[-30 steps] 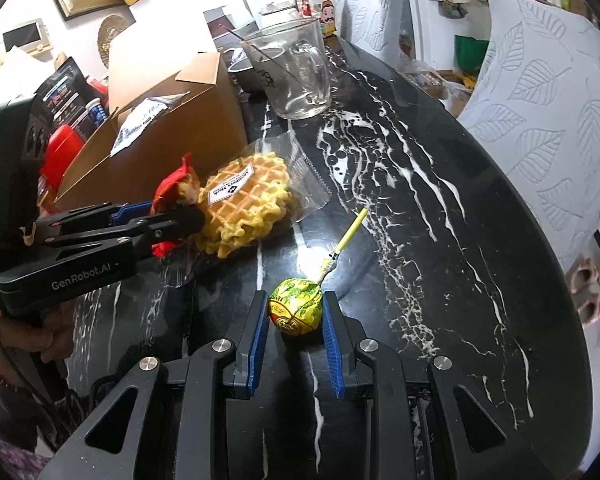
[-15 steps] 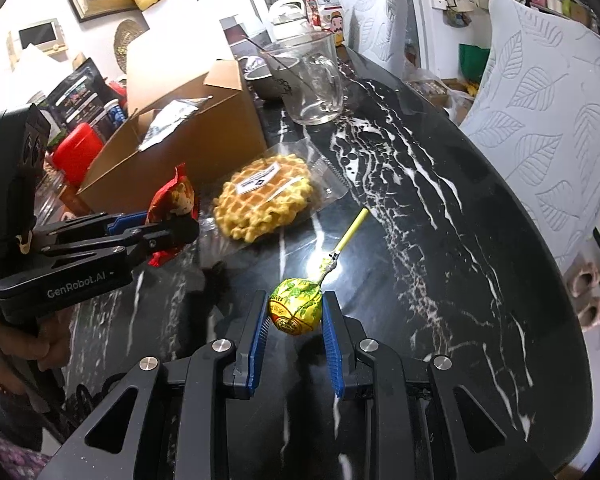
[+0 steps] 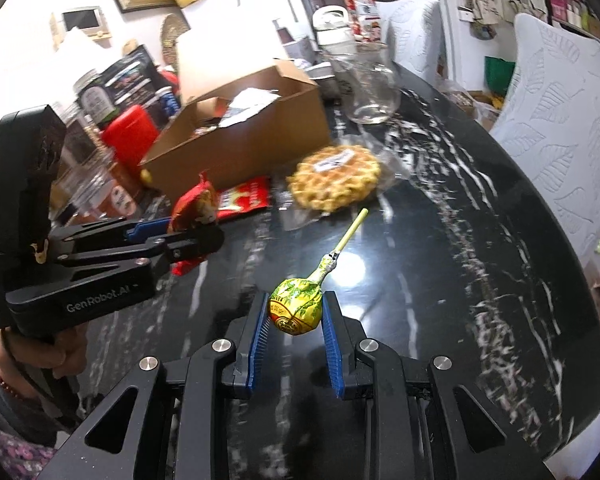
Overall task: Organize snacks
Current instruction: 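Grasp the red snack bag with the left gripper while the right gripper lifts the lollipop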
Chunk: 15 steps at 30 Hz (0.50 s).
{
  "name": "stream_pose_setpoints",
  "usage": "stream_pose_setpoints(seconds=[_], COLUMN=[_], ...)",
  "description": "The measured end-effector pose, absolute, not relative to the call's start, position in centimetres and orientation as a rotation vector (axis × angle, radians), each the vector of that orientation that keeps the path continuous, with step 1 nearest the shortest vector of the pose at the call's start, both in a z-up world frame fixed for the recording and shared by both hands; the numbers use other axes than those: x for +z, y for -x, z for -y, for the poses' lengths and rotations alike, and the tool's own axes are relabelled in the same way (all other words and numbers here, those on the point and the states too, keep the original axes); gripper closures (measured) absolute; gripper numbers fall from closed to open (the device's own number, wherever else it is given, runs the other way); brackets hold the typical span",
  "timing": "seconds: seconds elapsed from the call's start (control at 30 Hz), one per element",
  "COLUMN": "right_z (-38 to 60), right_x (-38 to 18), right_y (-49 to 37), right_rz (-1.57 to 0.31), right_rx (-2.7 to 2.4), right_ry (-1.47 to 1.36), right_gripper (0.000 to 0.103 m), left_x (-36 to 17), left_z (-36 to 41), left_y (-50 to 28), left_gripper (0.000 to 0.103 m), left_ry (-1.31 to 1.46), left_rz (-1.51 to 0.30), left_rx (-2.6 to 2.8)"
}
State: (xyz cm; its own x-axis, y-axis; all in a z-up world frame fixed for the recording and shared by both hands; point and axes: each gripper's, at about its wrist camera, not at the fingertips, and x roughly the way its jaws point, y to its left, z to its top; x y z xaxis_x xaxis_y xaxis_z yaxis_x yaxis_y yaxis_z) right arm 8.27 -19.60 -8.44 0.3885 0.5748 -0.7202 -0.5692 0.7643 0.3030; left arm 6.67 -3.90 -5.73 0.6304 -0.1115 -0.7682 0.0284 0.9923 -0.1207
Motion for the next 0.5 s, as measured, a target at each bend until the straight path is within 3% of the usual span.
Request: stream_pose_setpoints(seconds=[0.5], right_z=[14.3], right_x=[-3.3], right_y=[-6.6], right_rz=[-0.786], right_rx=[0.875], right_ry=[0.048], right_gripper=[0.077], left_x=[0.0], left_z=[-0.3], left_y=[-3.1], left_gripper=[0.071], left_ry=[0.081], left_rz=[-0.759], left_rx=[0.015])
